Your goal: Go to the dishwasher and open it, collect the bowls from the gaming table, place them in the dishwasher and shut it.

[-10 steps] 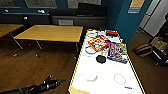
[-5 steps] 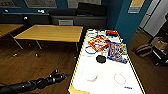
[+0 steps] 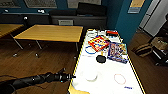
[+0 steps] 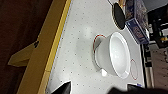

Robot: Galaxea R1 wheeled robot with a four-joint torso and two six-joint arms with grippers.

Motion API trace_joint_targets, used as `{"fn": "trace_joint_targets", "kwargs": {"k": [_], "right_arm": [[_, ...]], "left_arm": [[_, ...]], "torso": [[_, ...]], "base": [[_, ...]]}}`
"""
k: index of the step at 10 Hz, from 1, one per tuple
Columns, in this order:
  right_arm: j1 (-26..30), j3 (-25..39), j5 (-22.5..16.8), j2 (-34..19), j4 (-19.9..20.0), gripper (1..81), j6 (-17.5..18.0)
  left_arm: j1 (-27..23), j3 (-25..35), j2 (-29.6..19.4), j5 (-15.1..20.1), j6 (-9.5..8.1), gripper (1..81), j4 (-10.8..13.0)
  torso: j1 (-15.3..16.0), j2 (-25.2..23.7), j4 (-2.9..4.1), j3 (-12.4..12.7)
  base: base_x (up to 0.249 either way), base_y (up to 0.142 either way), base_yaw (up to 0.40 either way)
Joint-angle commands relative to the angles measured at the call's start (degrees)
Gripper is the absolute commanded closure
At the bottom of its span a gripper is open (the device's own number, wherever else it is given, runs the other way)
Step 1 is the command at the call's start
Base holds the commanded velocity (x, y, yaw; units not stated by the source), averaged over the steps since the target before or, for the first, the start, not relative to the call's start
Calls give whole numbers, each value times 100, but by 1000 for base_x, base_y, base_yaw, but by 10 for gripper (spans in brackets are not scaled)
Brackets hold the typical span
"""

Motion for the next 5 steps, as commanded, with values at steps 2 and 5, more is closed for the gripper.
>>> {"fn": "trace_joint_targets", "kwargs": {"k": [2, 5], "right_arm": [[44, 41, -105, -213, -249, 811, 28], [44, 41, -105, -204, -258, 811, 72]], "left_arm": [[-1057, -26, 86, 724, -626, 10, -7], [-1137, -308, 131, 989, -1718, 10, 2]], "torso": [[0, 0, 0, 0], [0, 0, 0, 0]], "base": [[0, 0, 0], [0, 0, 0]]}}
